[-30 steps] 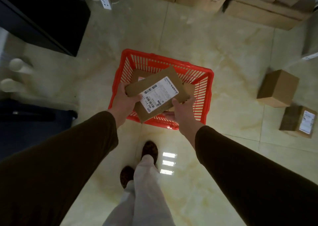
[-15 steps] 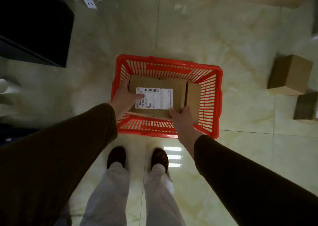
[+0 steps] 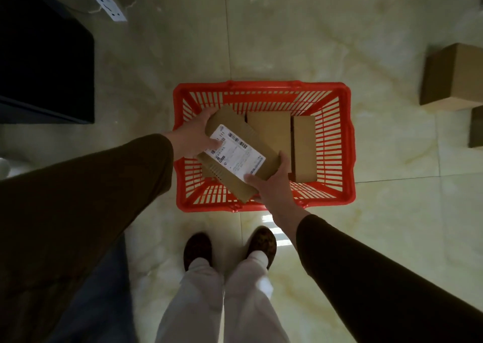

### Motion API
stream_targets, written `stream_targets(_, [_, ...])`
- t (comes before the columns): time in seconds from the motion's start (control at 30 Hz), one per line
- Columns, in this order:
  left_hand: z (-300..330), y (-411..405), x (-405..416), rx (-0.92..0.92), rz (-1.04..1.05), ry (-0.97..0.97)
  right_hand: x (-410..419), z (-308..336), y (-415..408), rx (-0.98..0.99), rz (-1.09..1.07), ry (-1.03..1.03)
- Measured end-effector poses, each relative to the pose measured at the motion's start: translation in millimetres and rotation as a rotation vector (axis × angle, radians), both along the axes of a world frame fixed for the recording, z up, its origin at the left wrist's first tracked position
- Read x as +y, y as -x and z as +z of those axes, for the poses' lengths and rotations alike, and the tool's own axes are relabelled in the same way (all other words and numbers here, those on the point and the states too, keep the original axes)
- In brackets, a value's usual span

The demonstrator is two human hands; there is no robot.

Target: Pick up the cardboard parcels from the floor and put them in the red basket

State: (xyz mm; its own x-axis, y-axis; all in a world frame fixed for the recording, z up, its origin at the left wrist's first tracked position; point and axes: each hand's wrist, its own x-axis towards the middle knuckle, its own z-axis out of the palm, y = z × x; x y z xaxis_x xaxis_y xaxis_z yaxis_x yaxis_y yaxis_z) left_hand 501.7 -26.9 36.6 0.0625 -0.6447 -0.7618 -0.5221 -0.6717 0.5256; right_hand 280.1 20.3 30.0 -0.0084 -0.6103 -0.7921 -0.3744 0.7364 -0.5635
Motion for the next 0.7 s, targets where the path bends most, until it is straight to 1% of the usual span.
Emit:
stream_targets(0.1, [-6.3, 3.1, -2.6, 0.009, -0.007, 0.056, 0.5, -1.5, 3.5, 0.004, -0.075, 0.04])
stream_targets(0.2, [-9.5, 3.9, -7.0, -0.013, -0.019, 0.111, -5.3, -1.7, 2.7, 0.004, -0.146, 0.018])
stream_targets(0.27, [-12.7, 1.1, -12.0, -0.022, -0.038, 0.129, -8.8, -3.0, -0.3, -0.021, -0.178, -0.028])
stream_targets(0.37, [-15.2, -5.9, -17.4, -0.042, -0.053, 0.097, -8.4, -4.8, -11.8, -0.057, -0.204, -0.135])
stream_targets(0.43, [-18.6, -9.4, -20.4, -0.107, -0.081, 0.108, -7.0, -6.9, -20.7, -0.05, -0.2, -0.21])
stream_targets(0.57, [-21.6, -13.0, -25.7, -0.268, -0.205, 0.132, -4.6, -8.3, -35.1, -0.065, -0.209, -0.332])
stream_targets(0.7, [-22.6, -13.3, -25.9, -0.306, -0.262, 0.151, -6.4, -4.6, -38.5, -0.086, -0.172, -0.419])
